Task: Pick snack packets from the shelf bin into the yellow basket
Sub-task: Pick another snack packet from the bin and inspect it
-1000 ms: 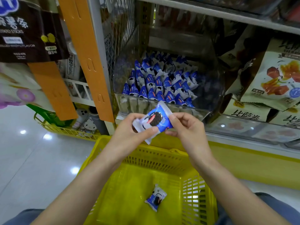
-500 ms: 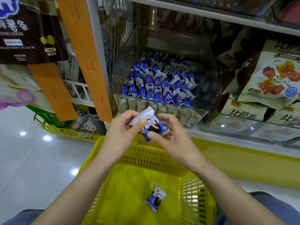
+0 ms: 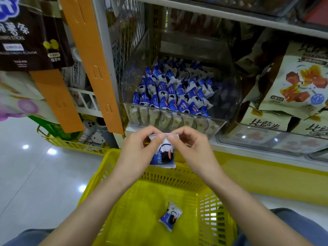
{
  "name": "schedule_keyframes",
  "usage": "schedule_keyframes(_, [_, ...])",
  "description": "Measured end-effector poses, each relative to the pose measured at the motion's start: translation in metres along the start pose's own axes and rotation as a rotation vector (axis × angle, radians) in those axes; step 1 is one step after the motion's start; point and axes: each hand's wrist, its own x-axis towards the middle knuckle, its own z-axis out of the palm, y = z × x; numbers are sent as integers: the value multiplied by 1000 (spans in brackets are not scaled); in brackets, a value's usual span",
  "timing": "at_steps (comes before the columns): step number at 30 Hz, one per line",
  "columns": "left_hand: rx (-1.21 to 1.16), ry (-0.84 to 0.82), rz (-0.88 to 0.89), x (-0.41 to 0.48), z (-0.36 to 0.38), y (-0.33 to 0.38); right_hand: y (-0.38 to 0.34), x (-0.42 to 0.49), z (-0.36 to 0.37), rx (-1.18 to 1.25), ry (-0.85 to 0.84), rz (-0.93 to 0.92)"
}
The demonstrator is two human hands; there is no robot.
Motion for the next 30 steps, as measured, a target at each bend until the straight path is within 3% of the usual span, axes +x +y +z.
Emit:
schedule_keyframes(3, [64, -27, -31, -1, 0, -2, 0, 1, -1, -24, -8, 9])
schedule_keyframes(9, [-153, -115, -214, 4, 1, -1, -1, -3, -1, -347, 57, -213])
schedule_keyframes(14, [-102, -94, -135, 3, 1, -2, -3, -1, -4, -216, 165, -133])
schedule_keyframes(18, [133, 90, -56, 4, 0, -6, -9, 1, -10, -21, 253, -121])
schedule_keyframes(23, [145, 172, -80, 5, -5, -5, -16, -2, -10, -68, 207, -361])
schedule_keyframes(26, [-21, 156, -262, 9, -7, -2, -13, -5, -8, -123, 124, -457])
schedule_keyframes(30, [-661, -20, -495, 10, -11, 6, -6, -7, -5, -337, 79, -529])
